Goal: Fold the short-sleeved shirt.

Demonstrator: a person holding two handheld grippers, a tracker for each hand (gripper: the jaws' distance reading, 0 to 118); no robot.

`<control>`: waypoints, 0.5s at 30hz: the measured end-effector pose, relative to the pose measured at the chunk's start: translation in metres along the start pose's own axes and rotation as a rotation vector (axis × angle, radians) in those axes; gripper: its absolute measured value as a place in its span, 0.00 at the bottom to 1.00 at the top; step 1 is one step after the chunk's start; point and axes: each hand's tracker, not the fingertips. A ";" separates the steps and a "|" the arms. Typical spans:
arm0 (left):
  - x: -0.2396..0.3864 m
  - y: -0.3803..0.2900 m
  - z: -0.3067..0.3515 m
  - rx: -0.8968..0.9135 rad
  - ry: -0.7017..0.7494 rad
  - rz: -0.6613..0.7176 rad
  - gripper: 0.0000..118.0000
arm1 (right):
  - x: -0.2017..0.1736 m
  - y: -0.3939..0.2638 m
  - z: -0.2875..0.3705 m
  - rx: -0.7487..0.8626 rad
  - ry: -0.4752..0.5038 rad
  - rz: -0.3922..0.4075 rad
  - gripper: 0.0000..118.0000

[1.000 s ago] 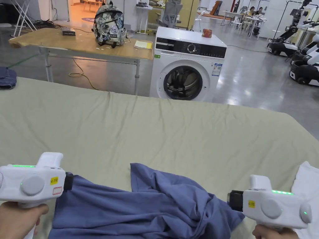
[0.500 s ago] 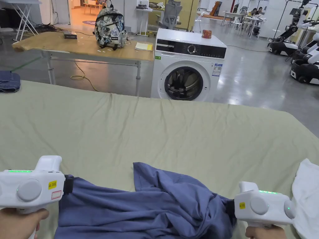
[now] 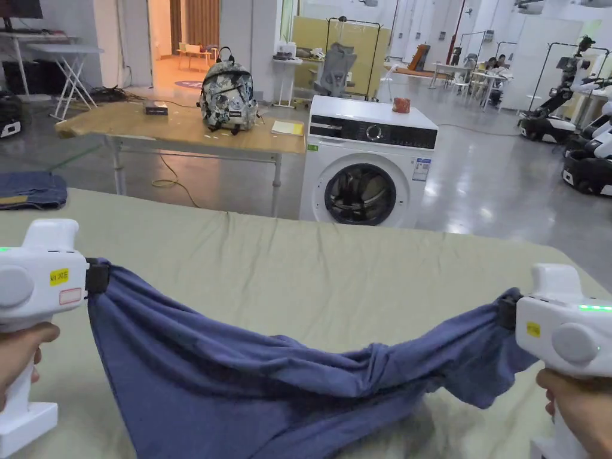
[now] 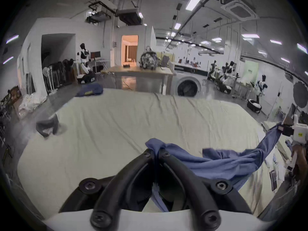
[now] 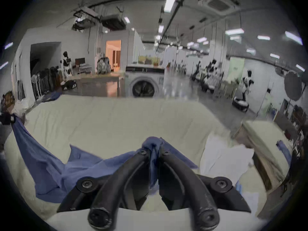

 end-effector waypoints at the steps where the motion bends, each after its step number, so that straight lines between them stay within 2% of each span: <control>1: -0.006 0.012 0.008 0.025 0.009 0.007 0.00 | 0.004 0.011 0.005 0.020 0.000 -0.007 0.05; 10: -0.065 0.111 0.024 0.134 0.093 0.019 0.00 | 0.032 0.102 0.033 0.161 -0.086 -0.020 0.05; 15: -0.058 0.142 0.029 0.162 0.108 0.028 0.00 | 0.032 0.135 0.030 0.214 -0.091 -0.031 0.05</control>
